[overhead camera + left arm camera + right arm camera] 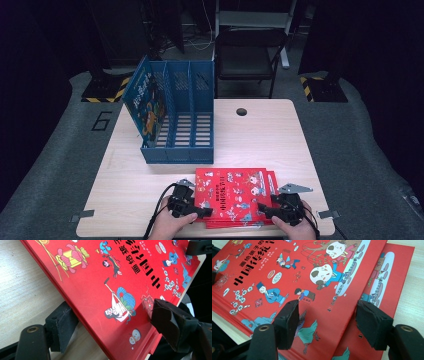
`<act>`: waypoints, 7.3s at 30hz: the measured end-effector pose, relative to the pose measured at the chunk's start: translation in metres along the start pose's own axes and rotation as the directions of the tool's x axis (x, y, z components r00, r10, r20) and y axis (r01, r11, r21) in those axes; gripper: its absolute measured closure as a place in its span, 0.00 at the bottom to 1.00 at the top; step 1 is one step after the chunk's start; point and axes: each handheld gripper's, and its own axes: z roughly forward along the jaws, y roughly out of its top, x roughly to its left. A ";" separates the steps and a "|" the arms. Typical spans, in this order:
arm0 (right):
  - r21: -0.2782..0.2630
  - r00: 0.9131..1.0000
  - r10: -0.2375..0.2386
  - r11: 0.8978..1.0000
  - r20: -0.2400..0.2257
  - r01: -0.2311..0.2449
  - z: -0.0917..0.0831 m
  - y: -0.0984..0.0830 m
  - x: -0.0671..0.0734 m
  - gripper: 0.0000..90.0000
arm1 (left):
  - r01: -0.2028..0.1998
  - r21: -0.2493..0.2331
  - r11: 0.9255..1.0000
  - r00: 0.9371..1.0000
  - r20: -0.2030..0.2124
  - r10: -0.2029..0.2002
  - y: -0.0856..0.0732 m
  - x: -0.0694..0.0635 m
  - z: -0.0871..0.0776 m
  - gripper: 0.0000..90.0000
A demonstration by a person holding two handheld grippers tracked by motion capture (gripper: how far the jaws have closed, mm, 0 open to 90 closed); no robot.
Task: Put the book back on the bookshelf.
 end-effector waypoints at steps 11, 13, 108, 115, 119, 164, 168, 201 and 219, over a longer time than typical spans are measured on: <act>-0.009 0.999 -0.031 0.999 -0.023 0.031 0.008 0.004 0.008 0.39 | 0.031 -0.026 0.999 0.999 -0.025 -0.031 0.001 0.011 -0.011 0.26; -0.010 0.999 -0.038 0.999 -0.031 0.038 0.010 0.006 0.009 0.39 | 0.036 -0.036 0.999 0.999 -0.036 -0.037 0.000 0.015 -0.013 0.27; -0.007 0.978 -0.084 0.996 -0.189 0.084 0.025 0.017 0.019 0.46 | 0.151 -0.187 0.971 0.988 -0.004 -0.155 -0.006 0.028 -0.069 0.50; 0.002 0.975 -0.053 0.999 -0.215 0.054 0.025 0.017 0.018 0.44 | 0.149 -0.210 0.966 0.988 0.006 -0.151 0.000 0.022 -0.077 0.54; 0.005 0.975 -0.043 0.999 -0.220 0.045 0.025 0.017 0.018 0.42 | 0.142 -0.198 0.970 0.990 0.005 -0.144 0.004 0.020 -0.080 0.54; 0.003 0.956 0.016 1.000 -0.295 -0.016 0.029 0.017 0.017 0.35 | 0.135 -0.170 0.976 0.989 0.089 -0.121 0.027 -0.001 -0.077 0.61; -0.001 0.957 -0.009 1.000 -0.289 0.009 0.030 0.018 0.019 0.34 | 0.138 -0.169 0.976 0.988 0.093 -0.124 0.030 -0.001 -0.078 0.62; 0.032 0.959 -0.236 0.969 -0.157 0.244 0.023 0.014 0.025 0.90 | 0.107 -0.177 0.978 0.993 0.069 -0.096 0.044 -0.004 -0.093 0.66; 0.012 0.948 -0.264 0.963 -0.179 0.270 0.032 0.015 0.039 1.00 | 0.084 -0.168 0.982 0.995 0.062 -0.074 0.056 -0.006 -0.104 0.64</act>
